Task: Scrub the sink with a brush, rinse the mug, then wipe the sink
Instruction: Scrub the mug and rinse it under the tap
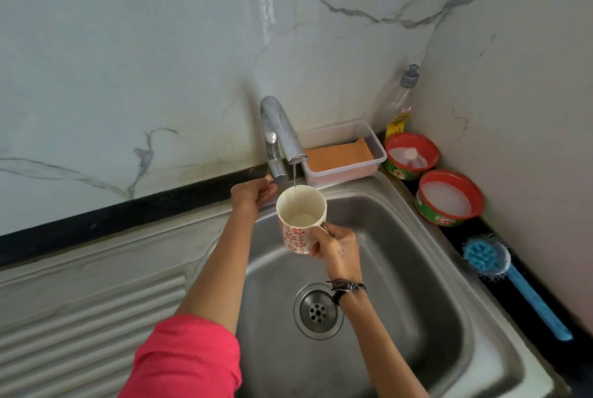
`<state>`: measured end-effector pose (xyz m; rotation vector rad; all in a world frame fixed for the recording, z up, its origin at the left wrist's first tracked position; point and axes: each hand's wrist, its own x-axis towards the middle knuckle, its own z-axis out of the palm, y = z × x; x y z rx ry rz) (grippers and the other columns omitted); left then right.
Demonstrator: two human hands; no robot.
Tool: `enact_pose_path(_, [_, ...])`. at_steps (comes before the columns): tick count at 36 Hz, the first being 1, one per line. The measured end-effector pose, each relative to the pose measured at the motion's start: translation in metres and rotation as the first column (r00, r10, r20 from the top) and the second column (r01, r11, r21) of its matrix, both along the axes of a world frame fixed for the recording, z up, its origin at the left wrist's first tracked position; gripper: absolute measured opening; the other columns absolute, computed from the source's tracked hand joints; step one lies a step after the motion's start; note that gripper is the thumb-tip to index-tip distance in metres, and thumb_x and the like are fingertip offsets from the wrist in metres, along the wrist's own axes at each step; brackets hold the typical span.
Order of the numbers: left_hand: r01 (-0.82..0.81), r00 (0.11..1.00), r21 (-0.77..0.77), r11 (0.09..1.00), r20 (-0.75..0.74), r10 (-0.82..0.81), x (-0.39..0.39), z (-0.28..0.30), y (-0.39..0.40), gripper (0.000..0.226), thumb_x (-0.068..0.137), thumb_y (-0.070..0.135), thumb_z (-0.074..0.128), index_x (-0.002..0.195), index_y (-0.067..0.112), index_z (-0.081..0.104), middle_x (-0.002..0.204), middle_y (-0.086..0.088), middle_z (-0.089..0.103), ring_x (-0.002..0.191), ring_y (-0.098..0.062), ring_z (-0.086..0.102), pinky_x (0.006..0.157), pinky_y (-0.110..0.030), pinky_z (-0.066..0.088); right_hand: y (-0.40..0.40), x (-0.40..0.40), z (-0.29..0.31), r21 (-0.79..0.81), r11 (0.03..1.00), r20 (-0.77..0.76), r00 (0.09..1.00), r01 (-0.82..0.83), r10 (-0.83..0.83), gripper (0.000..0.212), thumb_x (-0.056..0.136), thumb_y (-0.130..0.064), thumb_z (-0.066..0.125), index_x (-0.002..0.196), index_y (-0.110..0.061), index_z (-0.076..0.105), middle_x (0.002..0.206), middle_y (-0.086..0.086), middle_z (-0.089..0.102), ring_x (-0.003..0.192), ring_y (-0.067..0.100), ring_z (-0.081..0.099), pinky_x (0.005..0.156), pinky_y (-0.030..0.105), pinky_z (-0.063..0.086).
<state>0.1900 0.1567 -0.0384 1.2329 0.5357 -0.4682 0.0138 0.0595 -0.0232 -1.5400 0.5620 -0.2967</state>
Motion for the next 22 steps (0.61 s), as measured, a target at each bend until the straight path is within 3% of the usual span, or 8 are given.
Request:
enact_pose_path(6, [-0.025,0.999,0.037,0.999,0.025,0.024,-0.007,0.009,-0.002,0.007,0.083,-0.003,0.064,0.086,-0.009,0.061,0.048,-0.007,0.064,0.045,-0.012,0.064,0.048,-0.020,0.055,-0.005,0.002,-0.014,0.041,0.999,-0.029,1.000,0.005,-0.004,0.026,0.061,-0.028,0.056,0.039,-0.016,0.050,0.041,-0.005,0.048,0.059,0.018,0.046,0.063,0.033,0.037])
enact_pose_path(11, [-0.047,0.999,0.025,0.999,0.004,0.047,-0.010,0.017,-0.003,0.009,0.082,-0.002,0.065,0.088,-0.009,0.061,0.050,-0.008,0.065,0.064,-0.017,0.064,0.051,-0.020,0.056,-0.011,0.003,-0.016,0.036,0.999,-0.025,1.000,0.016,-0.015,0.029,0.063,-0.027,0.056,0.037,-0.018,0.049,0.038,-0.007,0.045,0.058,0.019,0.043,0.065,0.035,0.037])
enact_pose_path(14, [-0.047,0.999,0.026,0.999,-0.001,0.047,-0.012,0.018,-0.004,0.010,0.083,-0.002,0.064,0.088,-0.009,0.060,0.058,-0.011,0.065,0.065,-0.017,0.063,0.052,-0.020,0.056,-0.012,0.002,-0.015,0.039,0.999,-0.023,0.999,0.024,-0.023,0.031,0.063,-0.027,0.056,0.036,-0.018,0.046,0.037,-0.007,0.043,0.056,0.019,0.042,0.064,0.034,0.035])
enact_pose_path(19, [-0.038,0.999,0.023,0.999,-0.023,0.039,-0.010,0.020,-0.003,0.012,0.082,-0.001,0.065,0.091,-0.009,0.061,0.047,-0.007,0.064,0.066,-0.018,0.064,0.054,-0.021,0.056,-0.010,0.001,-0.016,0.060,0.997,-0.021,0.999,0.043,-0.042,0.032,0.061,-0.025,0.057,0.035,-0.018,0.040,0.036,-0.008,0.035,0.052,0.018,0.036,0.062,0.034,0.032])
enact_pose_path(22, [-0.036,0.999,0.008,0.999,-0.016,0.036,-0.011,0.020,-0.003,0.020,0.082,-0.002,0.065,0.100,-0.011,0.062,0.064,-0.013,0.066,0.067,-0.018,0.064,0.055,-0.020,0.056,-0.010,0.002,-0.017,0.062,0.997,-0.024,0.999,0.036,-0.034,0.032,0.061,-0.024,0.057,0.035,-0.018,0.039,0.036,-0.008,0.034,0.053,0.019,0.036,0.061,0.035,0.031])
